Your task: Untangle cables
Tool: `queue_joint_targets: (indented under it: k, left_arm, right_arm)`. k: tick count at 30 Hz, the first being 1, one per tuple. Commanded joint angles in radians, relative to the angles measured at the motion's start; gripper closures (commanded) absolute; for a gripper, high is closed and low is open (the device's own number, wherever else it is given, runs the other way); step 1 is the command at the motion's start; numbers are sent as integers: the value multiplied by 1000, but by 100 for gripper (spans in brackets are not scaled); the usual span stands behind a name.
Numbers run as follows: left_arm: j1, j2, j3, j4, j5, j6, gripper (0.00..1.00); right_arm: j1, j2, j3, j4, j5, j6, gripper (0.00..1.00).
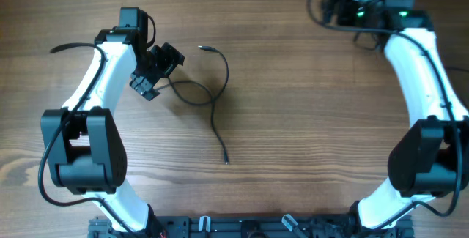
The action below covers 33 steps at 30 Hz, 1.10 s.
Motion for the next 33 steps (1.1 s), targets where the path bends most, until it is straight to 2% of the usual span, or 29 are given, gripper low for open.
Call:
queue_joint_targets:
  k: [1, 4, 7, 9, 12, 18, 22, 25, 28, 30, 31, 33]
  left_arm:
    - [-7, 2, 0, -1, -13, 5, 0]
    - [-7, 2, 0, -1, -13, 5, 0]
    - [-7, 2, 0, -1, -13, 5, 0]
    - [-7, 2, 0, -1, -13, 5, 0]
    - [-7, 2, 0, 6, -9, -3, 0]
    - [7, 0, 0, 22, -9, -2, 0]
    - [82, -17, 0, -36, -5, 5, 0]
    - [152, -31, 0, -78, 24, 5, 0]
    - [217, -32, 0, -124, 44, 5, 0]
    - [242, -32, 0, -149, 44, 5, 0]
    - [250, -32, 0, -158, 44, 5, 0]
    - [260, -32, 0, -174, 43, 5, 0]
  right_arm:
    - [129, 37, -95, 19, -231, 39, 0]
    - [235, 68, -163, 46, -227, 0, 0]
    - [349, 92, -192, 49, -227, -174, 0]
    - [434, 105, -208, 64, -225, -376, 0]
    - [530, 138, -214, 111, -138, -514, 0]
    - [653, 225, -214, 276, -10, -569, 0]
    - [726, 294, -214, 388, 202, -583, 0]
    - [753, 334, -214, 416, 217, -602, 1]
    - [767, 366, -214, 391, 214, -602, 31]
    - [769, 382, -214, 357, 233, -600, 70]
    - [769, 385, -214, 355, 256, -586, 94]
    - [767, 382, -212, 375, 383, -454, 96]
